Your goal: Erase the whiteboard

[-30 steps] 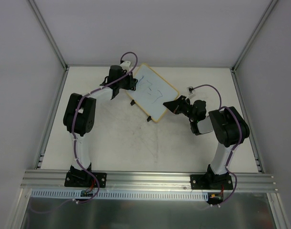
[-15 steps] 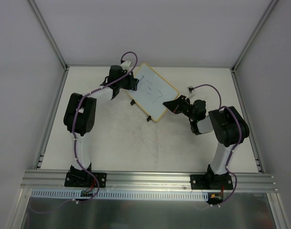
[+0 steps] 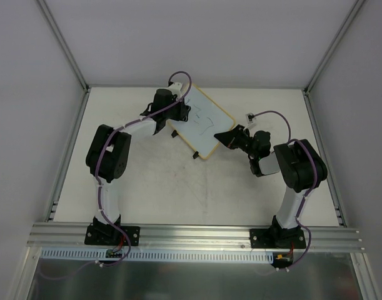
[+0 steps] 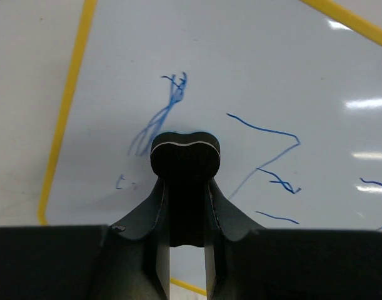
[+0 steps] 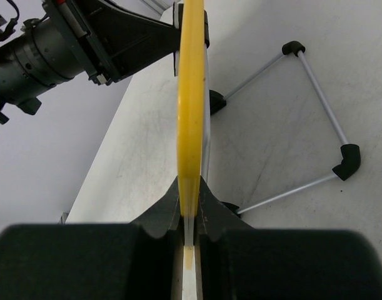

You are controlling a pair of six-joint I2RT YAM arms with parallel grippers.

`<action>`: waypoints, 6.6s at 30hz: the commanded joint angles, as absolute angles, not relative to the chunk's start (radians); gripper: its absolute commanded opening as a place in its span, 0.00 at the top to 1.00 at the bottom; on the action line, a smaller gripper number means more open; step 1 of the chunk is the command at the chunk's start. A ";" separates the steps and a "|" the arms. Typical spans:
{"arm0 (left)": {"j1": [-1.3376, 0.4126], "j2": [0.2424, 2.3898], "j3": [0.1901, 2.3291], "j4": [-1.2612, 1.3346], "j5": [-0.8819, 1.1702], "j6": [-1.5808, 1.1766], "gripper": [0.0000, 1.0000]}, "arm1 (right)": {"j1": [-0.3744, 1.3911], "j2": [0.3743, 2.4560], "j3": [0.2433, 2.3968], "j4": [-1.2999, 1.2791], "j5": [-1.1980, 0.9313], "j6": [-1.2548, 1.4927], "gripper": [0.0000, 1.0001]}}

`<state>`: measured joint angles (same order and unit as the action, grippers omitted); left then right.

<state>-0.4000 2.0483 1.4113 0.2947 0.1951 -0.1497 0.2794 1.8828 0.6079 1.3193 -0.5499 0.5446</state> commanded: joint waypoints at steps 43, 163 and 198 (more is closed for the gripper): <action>-0.342 2.017 1.310 0.212 0.360 -0.316 1.00 | 0.304 1.894 0.649 1.531 -0.601 0.486 1.00; -0.256 2.132 1.546 0.109 0.336 -0.270 1.00 | 0.327 1.925 0.680 1.532 -0.657 0.489 1.00; -0.449 2.102 1.560 0.101 0.322 -0.259 1.00 | 0.341 1.934 0.692 1.531 -0.667 0.488 1.00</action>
